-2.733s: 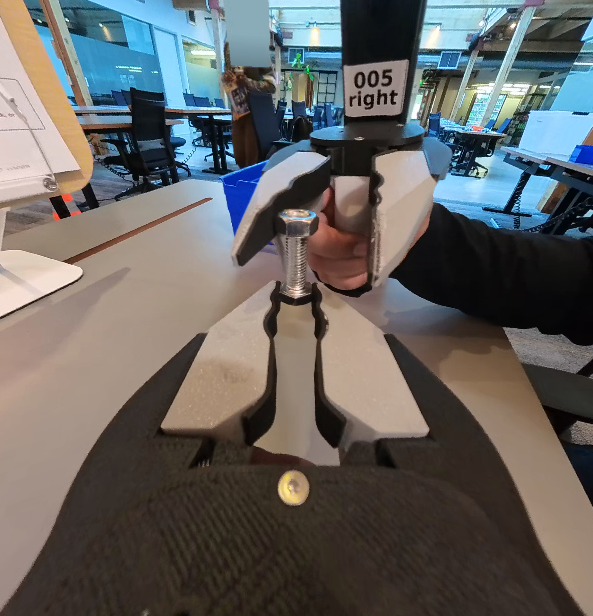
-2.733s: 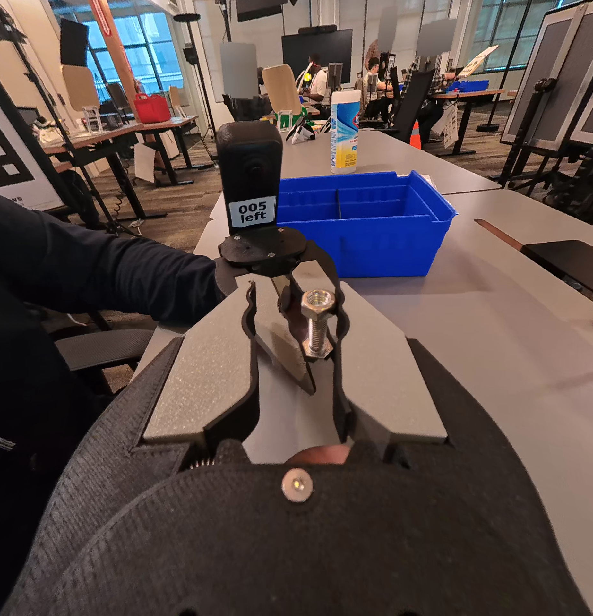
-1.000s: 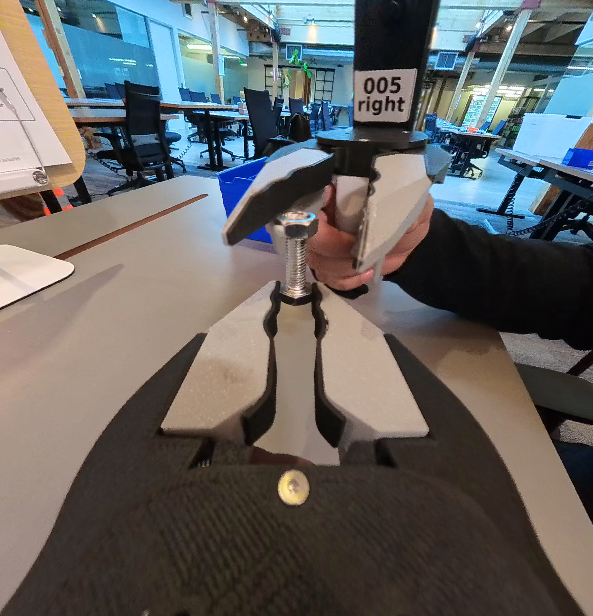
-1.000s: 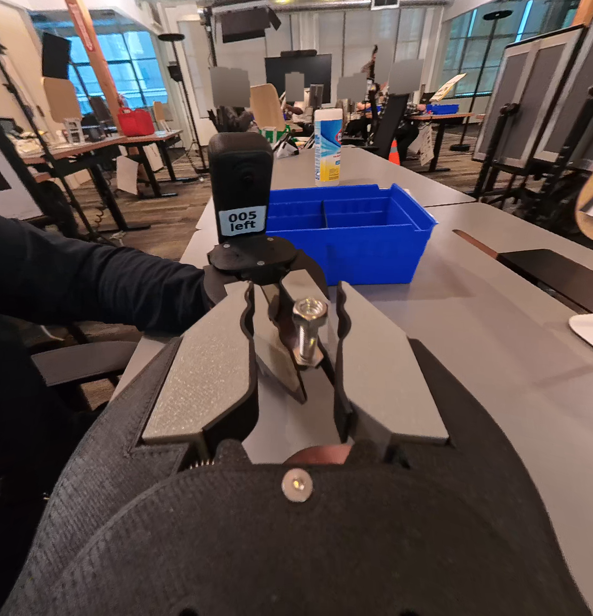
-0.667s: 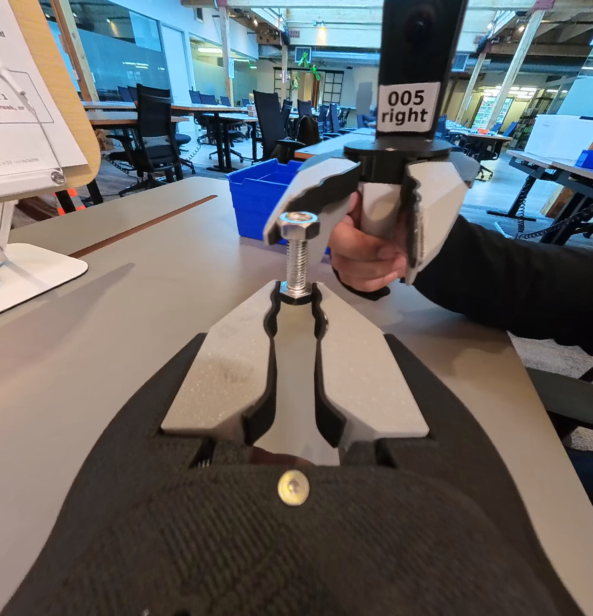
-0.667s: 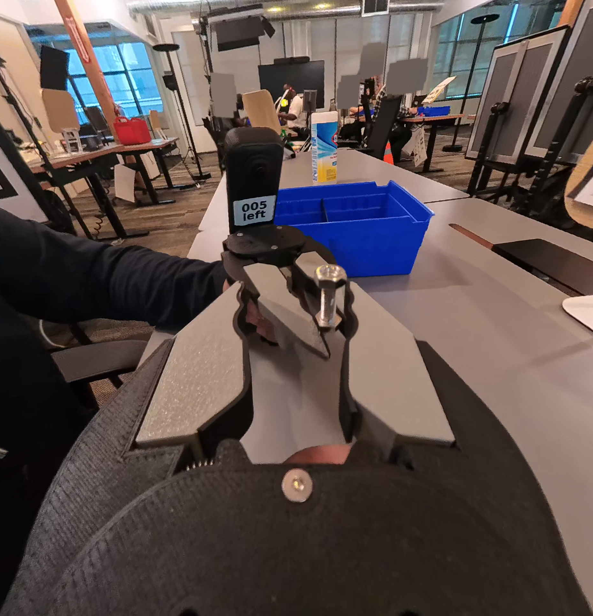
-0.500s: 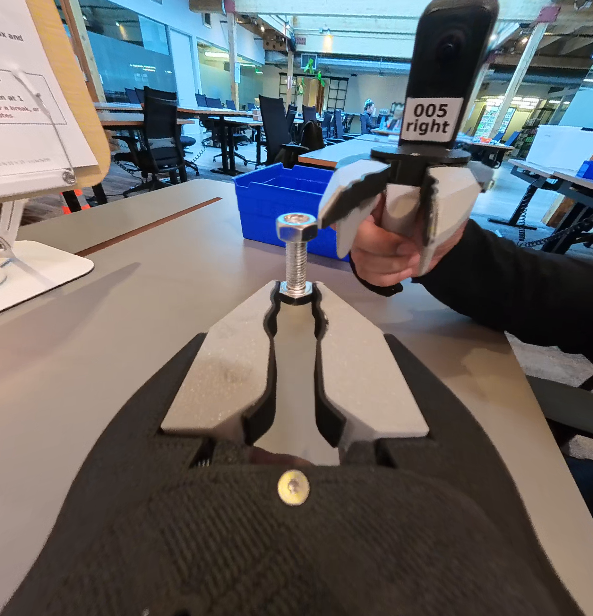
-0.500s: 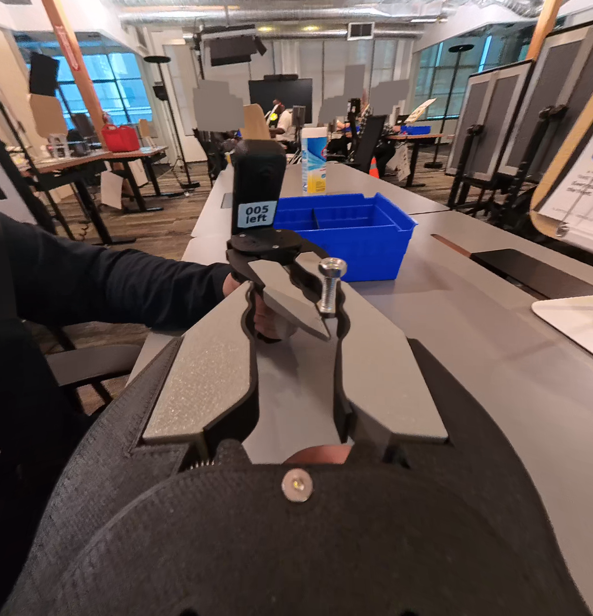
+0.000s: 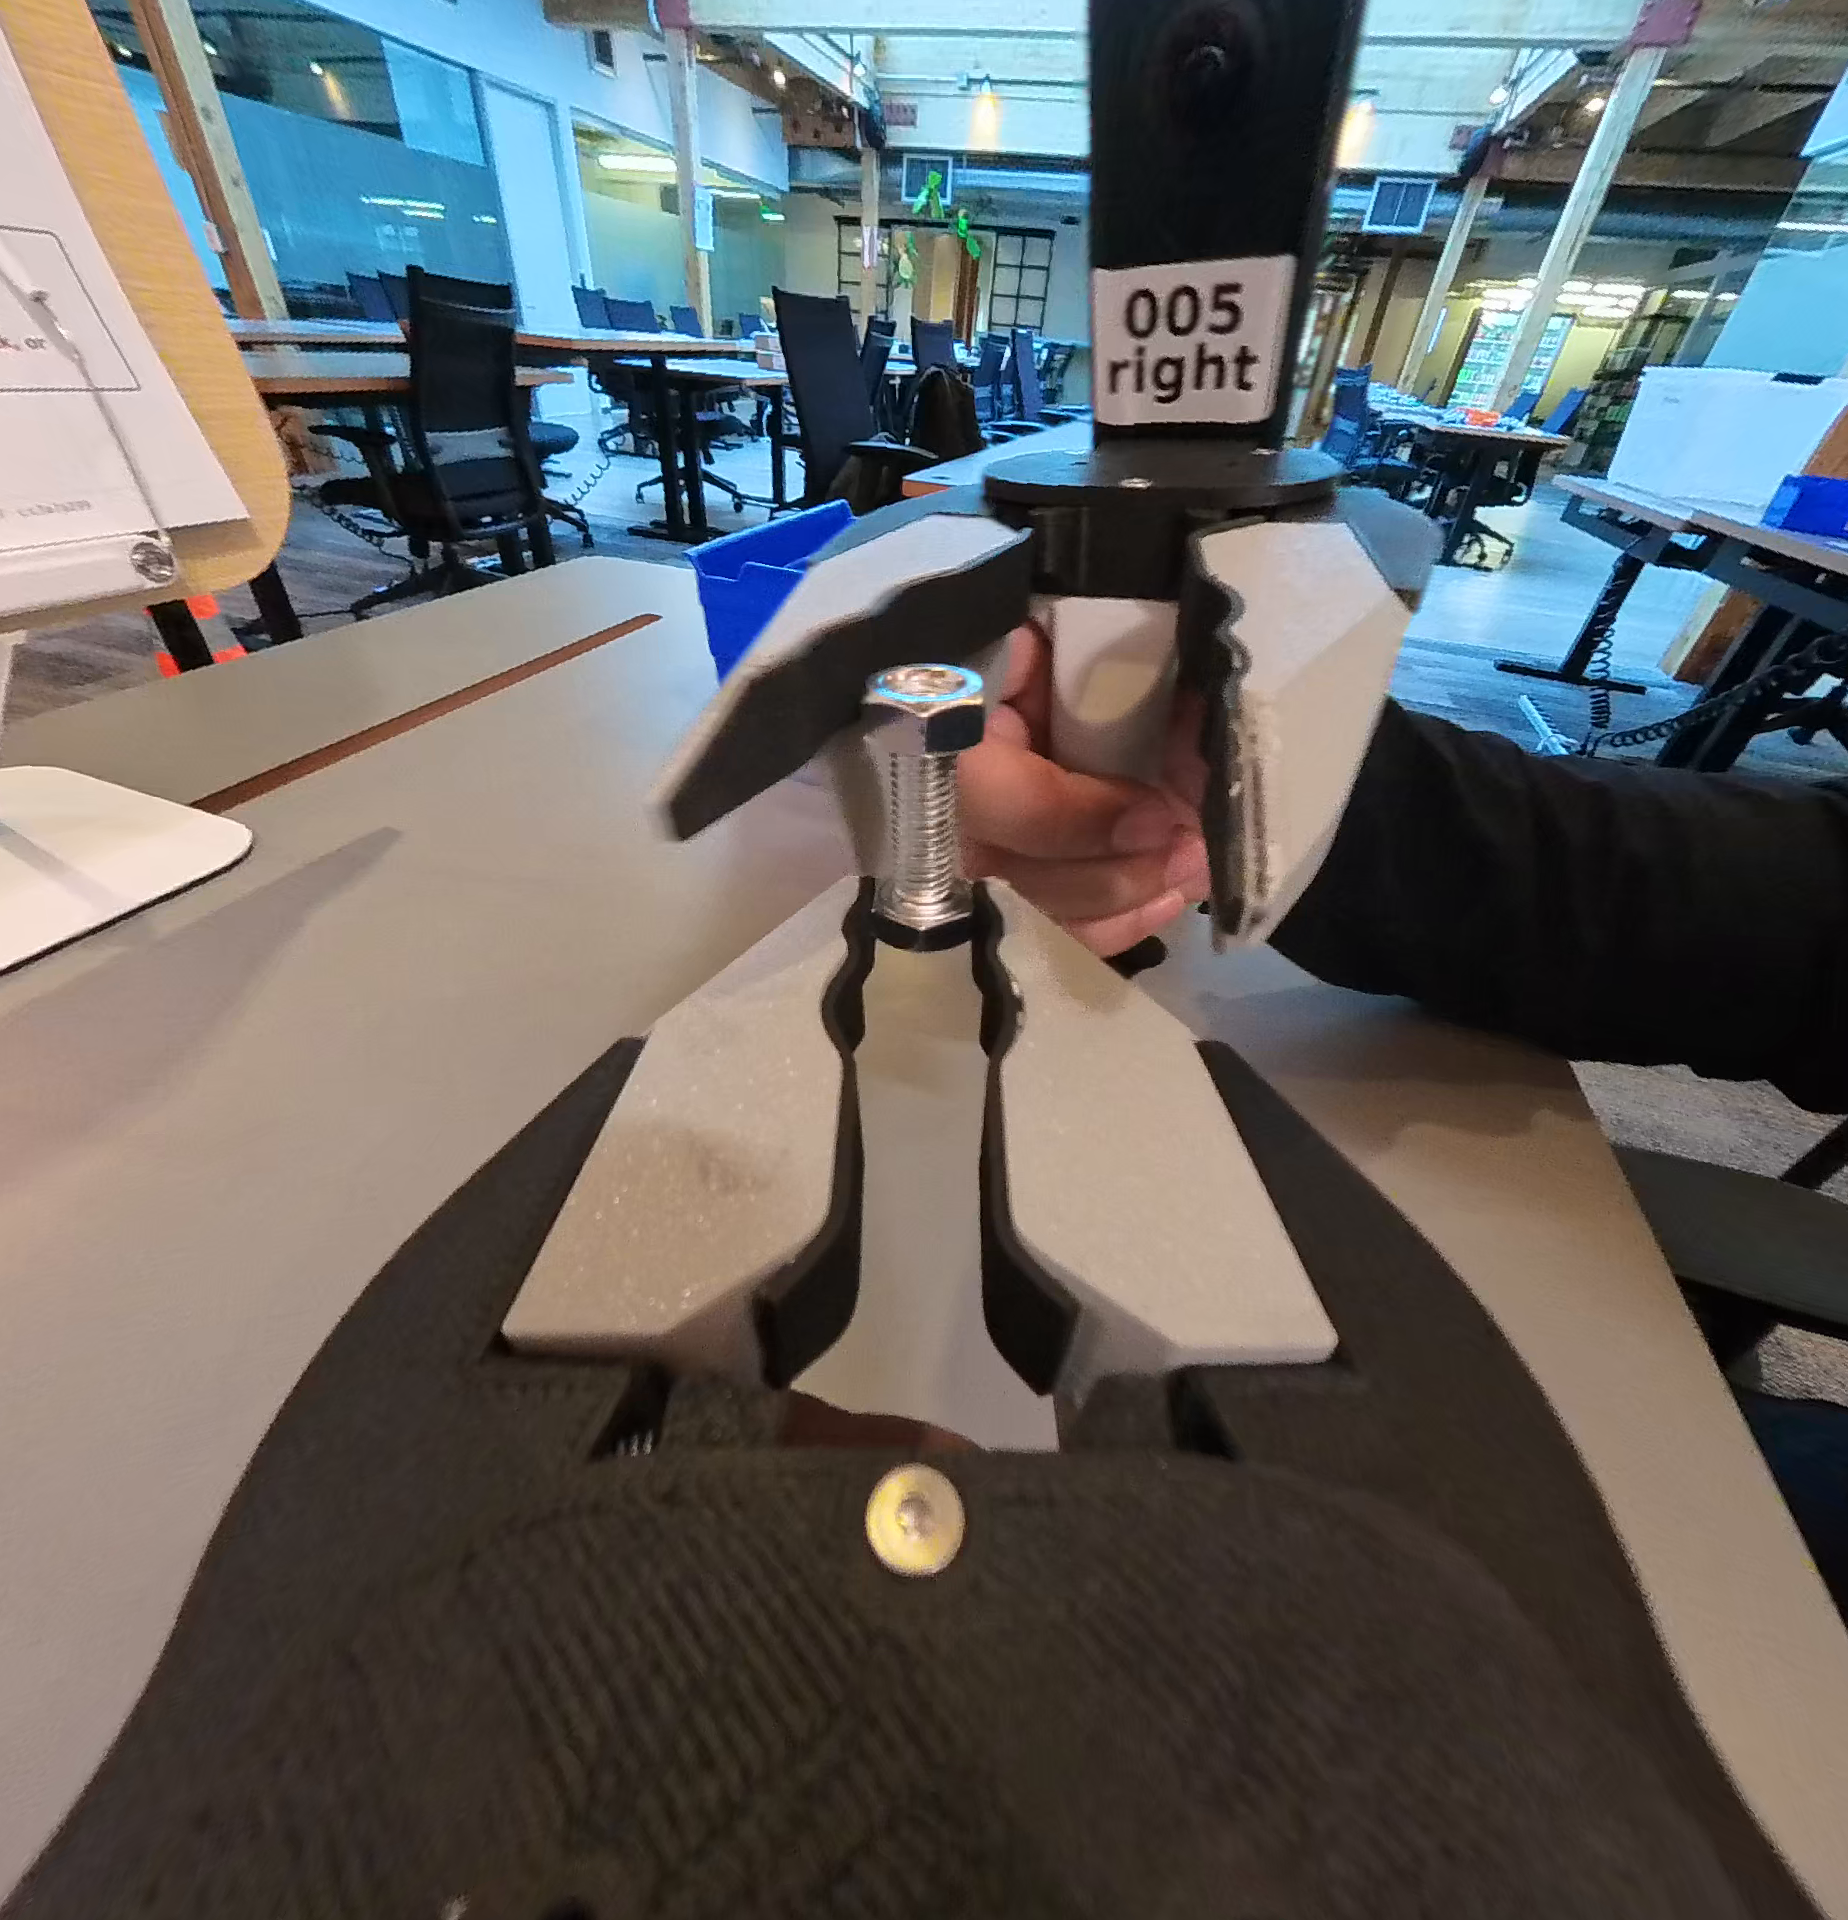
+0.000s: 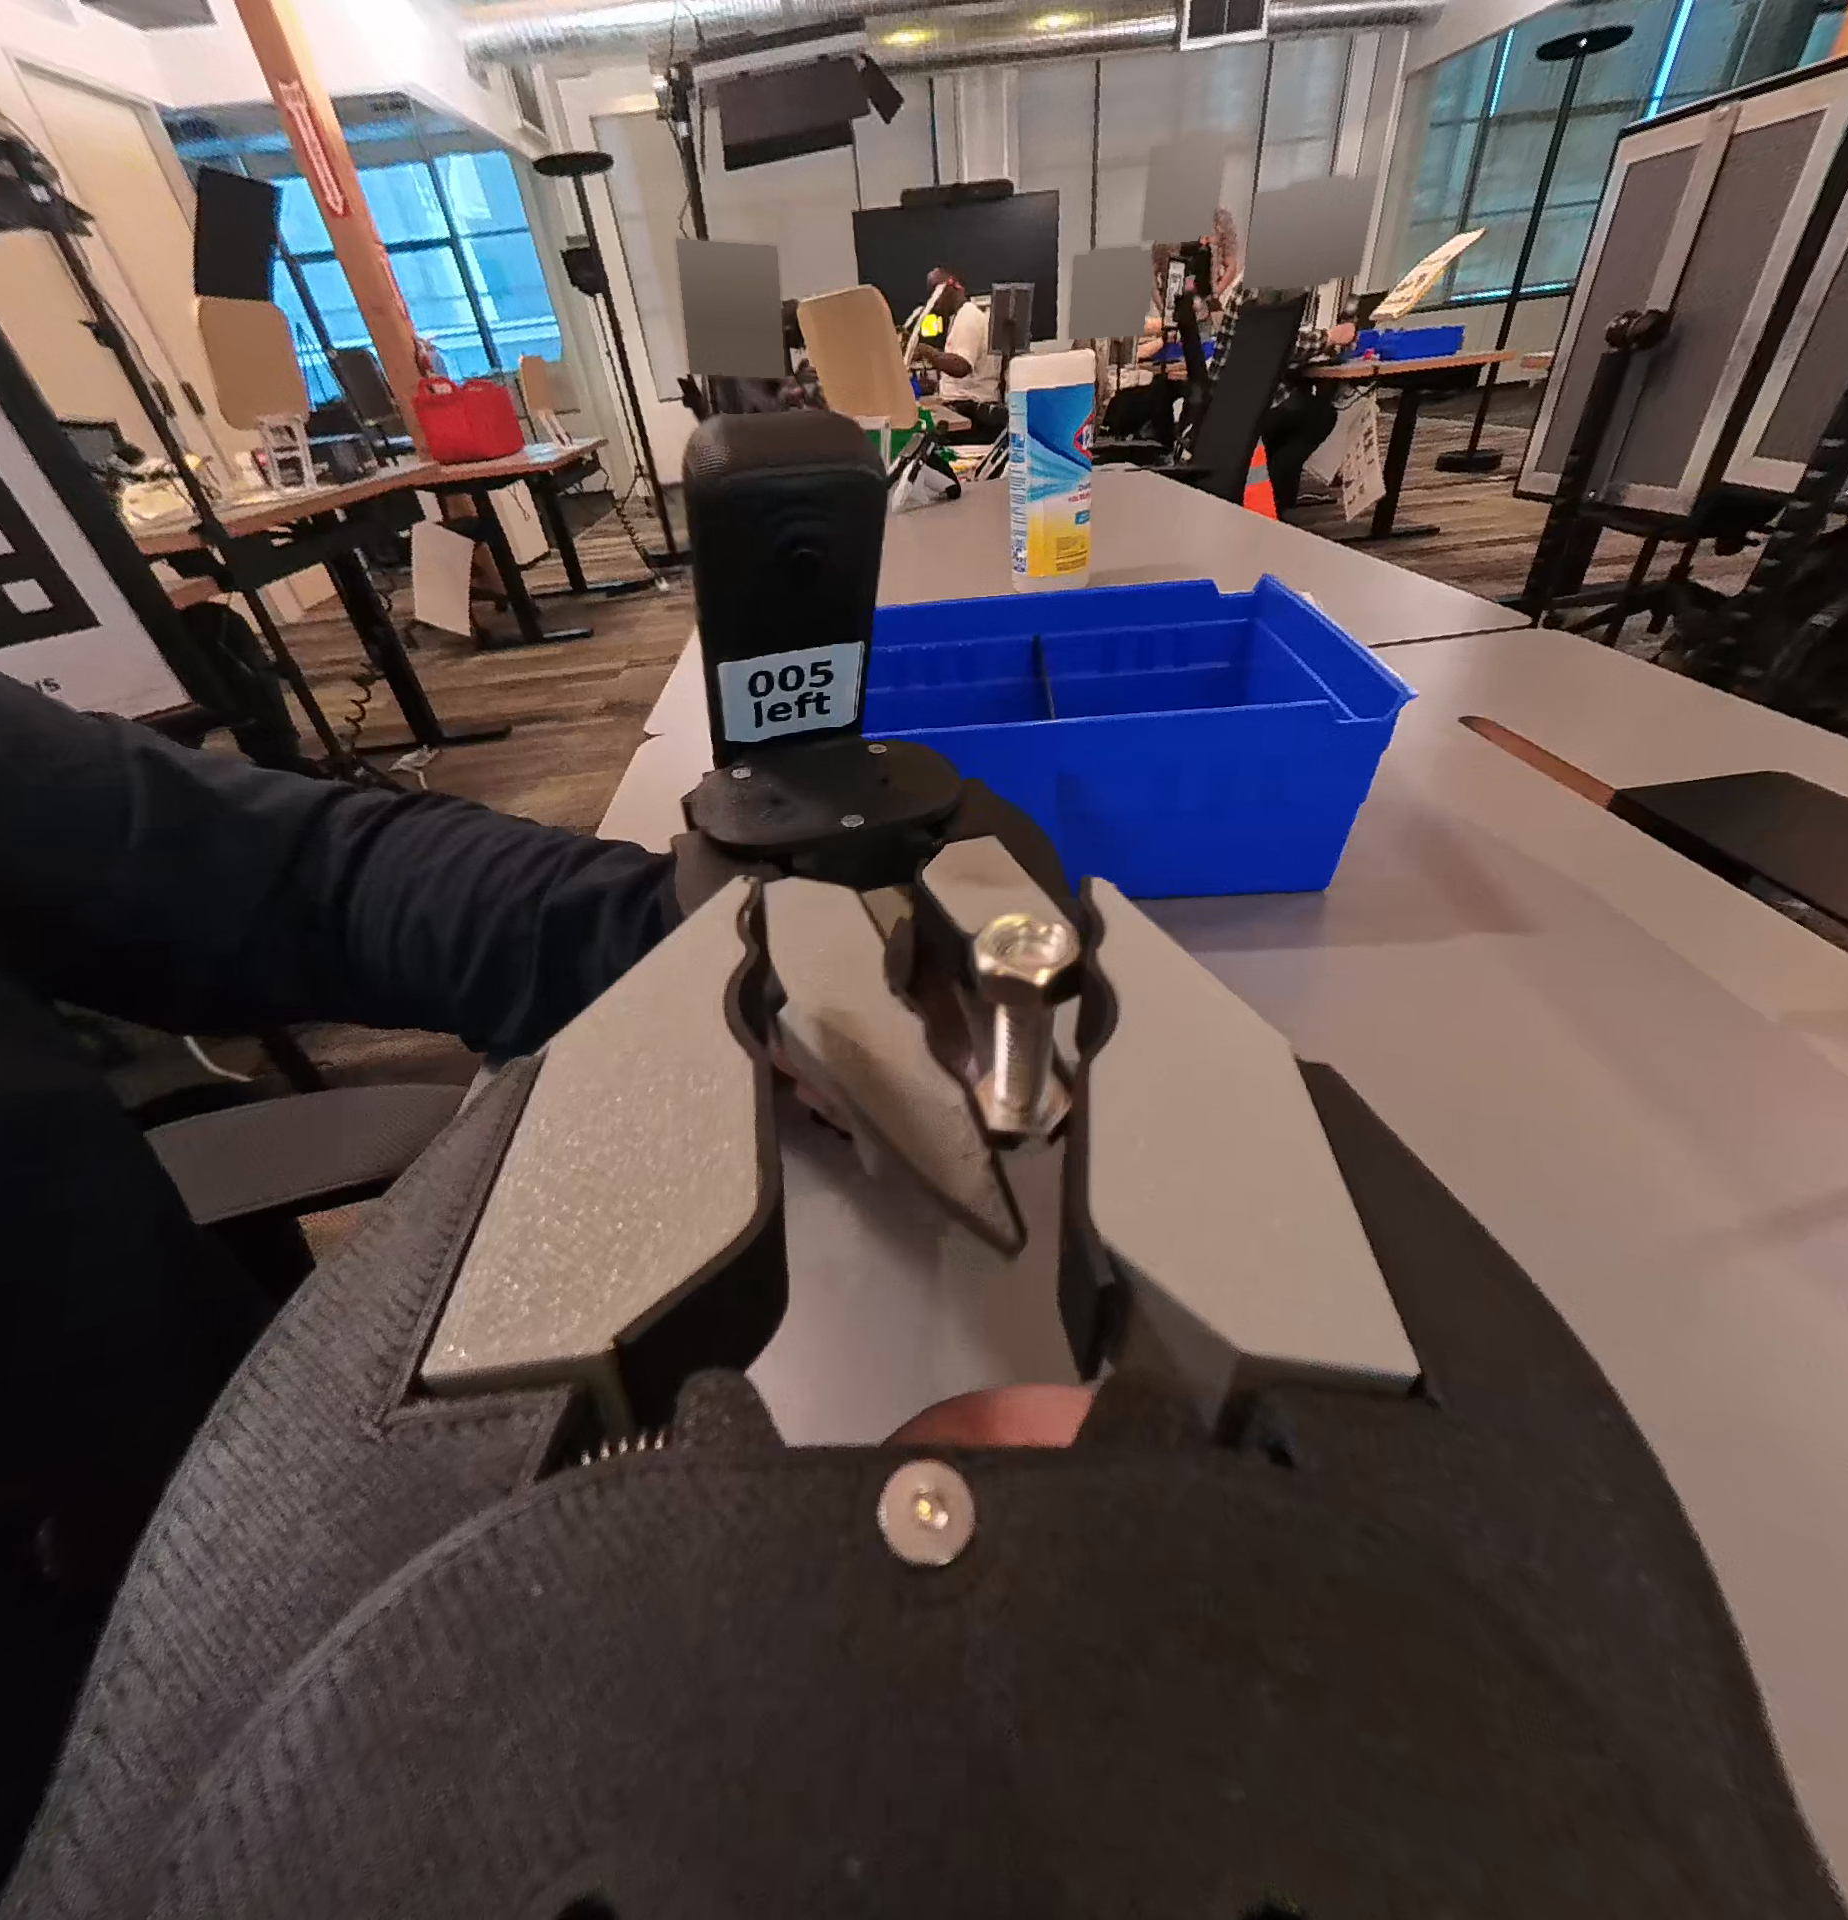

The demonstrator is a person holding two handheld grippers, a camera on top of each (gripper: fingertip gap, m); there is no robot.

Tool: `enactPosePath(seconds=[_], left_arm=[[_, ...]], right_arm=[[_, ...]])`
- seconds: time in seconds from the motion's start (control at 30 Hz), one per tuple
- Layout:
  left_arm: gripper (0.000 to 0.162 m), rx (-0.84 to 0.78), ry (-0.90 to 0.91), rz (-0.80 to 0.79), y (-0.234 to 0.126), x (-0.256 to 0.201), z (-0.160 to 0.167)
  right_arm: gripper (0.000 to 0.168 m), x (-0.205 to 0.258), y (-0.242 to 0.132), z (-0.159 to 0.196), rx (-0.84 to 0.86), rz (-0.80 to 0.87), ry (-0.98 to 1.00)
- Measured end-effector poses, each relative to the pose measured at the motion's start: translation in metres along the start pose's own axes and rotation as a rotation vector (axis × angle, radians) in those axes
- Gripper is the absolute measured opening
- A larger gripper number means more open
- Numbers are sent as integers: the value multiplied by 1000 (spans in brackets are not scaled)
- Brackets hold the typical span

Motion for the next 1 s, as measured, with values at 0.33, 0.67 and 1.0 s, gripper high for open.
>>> enactPosePath(seconds=[0.33, 0.67, 1.0], left_arm=[[16, 0, -28, -39, -3, 8, 0], [16, 16, -1, -38, 0, 4, 2], [16, 7, -33, -19, 0, 4, 1]], right_arm=[[50, 10, -42, 3, -45, 117, -37], [64, 4, -9, 2, 0, 65, -3], [52, 3, -26, 0, -47, 111, -9]])
Point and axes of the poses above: each gripper's, where its closed fingertips meet, y out along the fingers, z out of its underside, x = y × z across the jaws, the point moved 9 cm from there along -y, back along the fingers, and after that the axes turned 3 degrees about -z, right-handed, at the moved point
